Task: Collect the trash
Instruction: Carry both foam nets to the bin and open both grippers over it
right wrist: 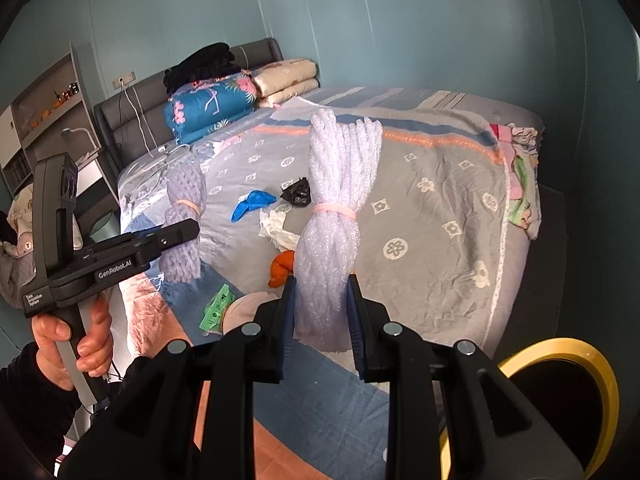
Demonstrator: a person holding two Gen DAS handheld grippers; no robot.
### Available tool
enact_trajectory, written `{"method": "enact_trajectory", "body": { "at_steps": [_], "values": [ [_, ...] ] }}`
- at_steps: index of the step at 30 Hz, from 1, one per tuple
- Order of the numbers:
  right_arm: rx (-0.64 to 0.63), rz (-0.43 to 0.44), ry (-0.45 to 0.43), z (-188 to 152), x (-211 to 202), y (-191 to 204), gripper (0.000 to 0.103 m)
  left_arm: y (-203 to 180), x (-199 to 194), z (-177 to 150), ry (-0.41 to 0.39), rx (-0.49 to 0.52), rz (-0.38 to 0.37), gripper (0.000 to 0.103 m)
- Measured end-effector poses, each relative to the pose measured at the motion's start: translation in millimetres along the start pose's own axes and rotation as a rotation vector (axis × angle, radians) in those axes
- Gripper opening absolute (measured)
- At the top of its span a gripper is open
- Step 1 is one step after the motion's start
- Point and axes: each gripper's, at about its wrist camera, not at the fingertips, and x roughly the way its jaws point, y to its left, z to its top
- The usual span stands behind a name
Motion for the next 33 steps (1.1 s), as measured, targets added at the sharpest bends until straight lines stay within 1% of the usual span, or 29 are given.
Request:
{"method": "enact_trajectory", "body": {
  "at_steps": [7, 16, 33],
  "values": [
    [0.022, -0.023, -0.033, -2.7, -25.6, -15.9, 0.023, -35.3, -10.2, 2.9, -0.014, 0.046, -0.037, 0.030],
    [0.053, -0.065, -0.069, -4.7, -56.5, -35.9, 0.023, -77.9, -11.1, 1.7, 0.005, 0.097, -0.089, 0.030],
    [0.148, -0.209, -0.118, -20.2, -122.6, -76.3, 0.024, -152.3, -0.4, -6.7, 0.029, 0.213, -0.224, 0.030]
  ]
}}
